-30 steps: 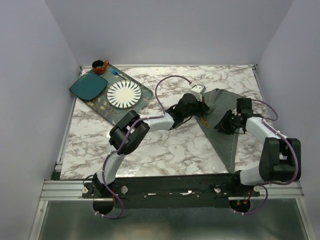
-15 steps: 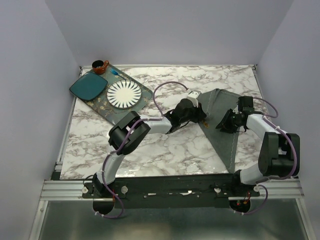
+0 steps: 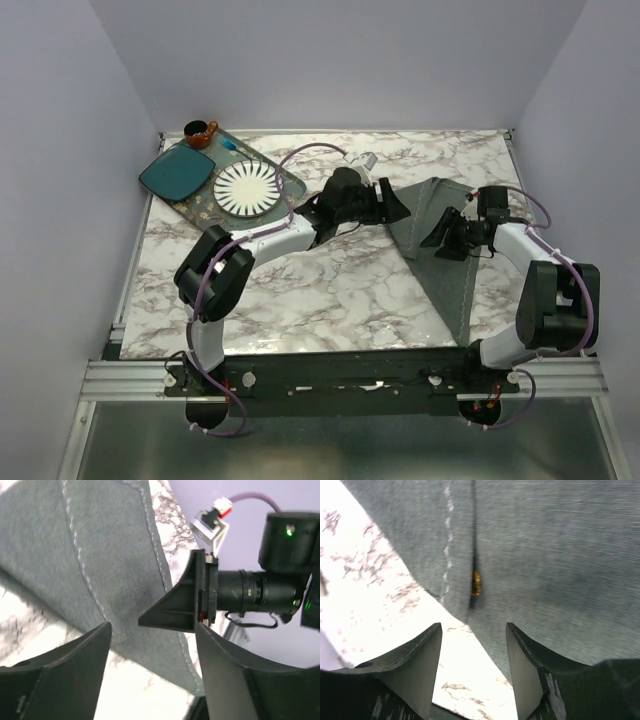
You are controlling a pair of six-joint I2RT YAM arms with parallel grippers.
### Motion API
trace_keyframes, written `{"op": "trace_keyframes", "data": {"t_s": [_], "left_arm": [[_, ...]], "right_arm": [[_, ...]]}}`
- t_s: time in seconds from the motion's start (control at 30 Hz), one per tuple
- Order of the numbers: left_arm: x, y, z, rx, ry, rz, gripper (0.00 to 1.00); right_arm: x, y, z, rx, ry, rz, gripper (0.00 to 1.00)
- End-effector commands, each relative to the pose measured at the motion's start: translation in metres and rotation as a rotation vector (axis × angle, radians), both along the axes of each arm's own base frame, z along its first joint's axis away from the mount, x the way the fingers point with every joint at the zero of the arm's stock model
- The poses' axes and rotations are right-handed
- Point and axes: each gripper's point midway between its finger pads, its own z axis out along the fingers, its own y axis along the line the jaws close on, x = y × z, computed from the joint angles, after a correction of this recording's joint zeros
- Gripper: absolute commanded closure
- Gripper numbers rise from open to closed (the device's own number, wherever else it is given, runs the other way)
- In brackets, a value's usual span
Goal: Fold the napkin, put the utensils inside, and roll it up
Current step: Fold the napkin
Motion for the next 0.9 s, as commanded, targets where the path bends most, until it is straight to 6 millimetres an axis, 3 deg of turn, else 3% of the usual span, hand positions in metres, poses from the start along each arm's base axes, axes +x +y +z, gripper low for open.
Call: {"op": "trace_keyframes", "data": {"t_s": [0.0,0.07,0.17,0.2,0.3,0.47,0.73,0.87], "left_arm": [[-0.012,0.007,-0.054,0.042,0.294,0.014,0.3],[-0.008,0.001,-0.053,0.027,0.302,0.012,0.34],[-0.006,-0.008,-0.069,0.032,0.348,0.015,0.38],[-0.007,-0.011,-0.081,0.04,0.368,0.009,0.37],[-0.003,-0.017,-0.086,0.042,0.358,0.009,0.38],[0.001,-0.013,-0.091,0.064,0.329,0.018,0.41],[0.021,-0.004,-0.073,-0.015,0.291,0.027,0.37],[0.049,0.004,-0.065,-0.069,0.278,0.064,0.45]], "right_arm": [[0.006,0.011,0.004,0.07,-0.025,0.038,0.38],[0.007,0.008,0.004,0.056,-0.023,0.021,0.39],[0.01,0.001,0.005,0.025,-0.019,-0.006,0.4],[0.01,0.003,0.004,0.033,-0.015,-0.001,0.41],[0.011,0.011,0.005,0.074,-0.032,0.033,0.46],[0.006,0.024,-0.011,0.092,-0.006,0.103,0.42],[0.0,0.044,-0.024,0.138,0.02,0.156,0.42],[0.0,0.049,-0.024,0.156,0.017,0.167,0.45]]}}
